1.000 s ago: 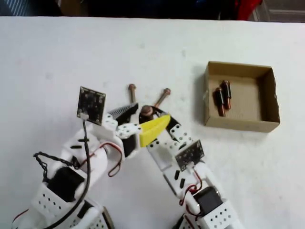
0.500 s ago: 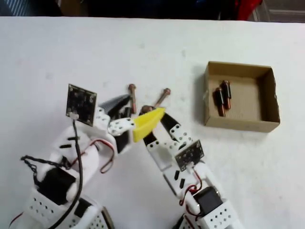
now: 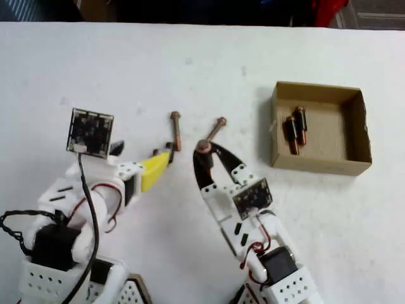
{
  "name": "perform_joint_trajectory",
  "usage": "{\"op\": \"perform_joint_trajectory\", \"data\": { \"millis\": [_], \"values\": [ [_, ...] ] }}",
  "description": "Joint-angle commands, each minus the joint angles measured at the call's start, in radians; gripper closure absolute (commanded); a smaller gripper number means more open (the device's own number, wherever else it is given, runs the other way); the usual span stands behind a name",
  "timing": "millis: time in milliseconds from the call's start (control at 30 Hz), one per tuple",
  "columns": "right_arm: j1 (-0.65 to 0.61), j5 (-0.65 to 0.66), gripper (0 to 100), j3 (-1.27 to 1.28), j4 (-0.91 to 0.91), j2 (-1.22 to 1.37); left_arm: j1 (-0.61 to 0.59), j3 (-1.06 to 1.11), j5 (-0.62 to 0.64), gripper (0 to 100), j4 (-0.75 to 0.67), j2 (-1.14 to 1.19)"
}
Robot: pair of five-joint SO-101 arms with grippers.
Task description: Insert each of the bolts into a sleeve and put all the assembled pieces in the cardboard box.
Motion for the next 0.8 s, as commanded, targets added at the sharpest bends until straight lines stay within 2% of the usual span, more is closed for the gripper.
{"op": "perform_joint_trajectory", "data": {
  "millis": [0, 133, 200, 333, 400, 667, 767],
  "values": [
    [0.012, 0.000, 98.1, -0.086, 0.099, -0.013, -0.010, -0.046, -0.035, 75, 0.031, -0.005],
    [0.012, 0.000, 98.1, -0.120, 0.166, -0.013, -0.012, -0.038, -0.098, 90, 0.037, -0.004],
    [0.015, 0.002, 98.1, -0.133, 0.189, -0.013, -0.012, -0.008, -0.101, 94, 0.028, -0.004],
    [0.061, 0.098, 98.1, -0.183, 0.272, -0.013, -0.013, 0.054, -0.098, 88, 0.028, -0.004],
    [0.084, 0.101, 98.1, -0.204, 0.303, -0.012, -0.013, 0.074, -0.097, 86, 0.026, -0.004],
    [0.199, 0.106, 98.1, -0.278, 0.400, -0.010, -0.013, 0.123, -0.097, 97, -0.021, -0.004],
    [0.232, 0.106, 98.1, -0.325, 0.461, -0.010, -0.013, 0.133, -0.097, 98, -0.021, -0.004]
  ]
}}
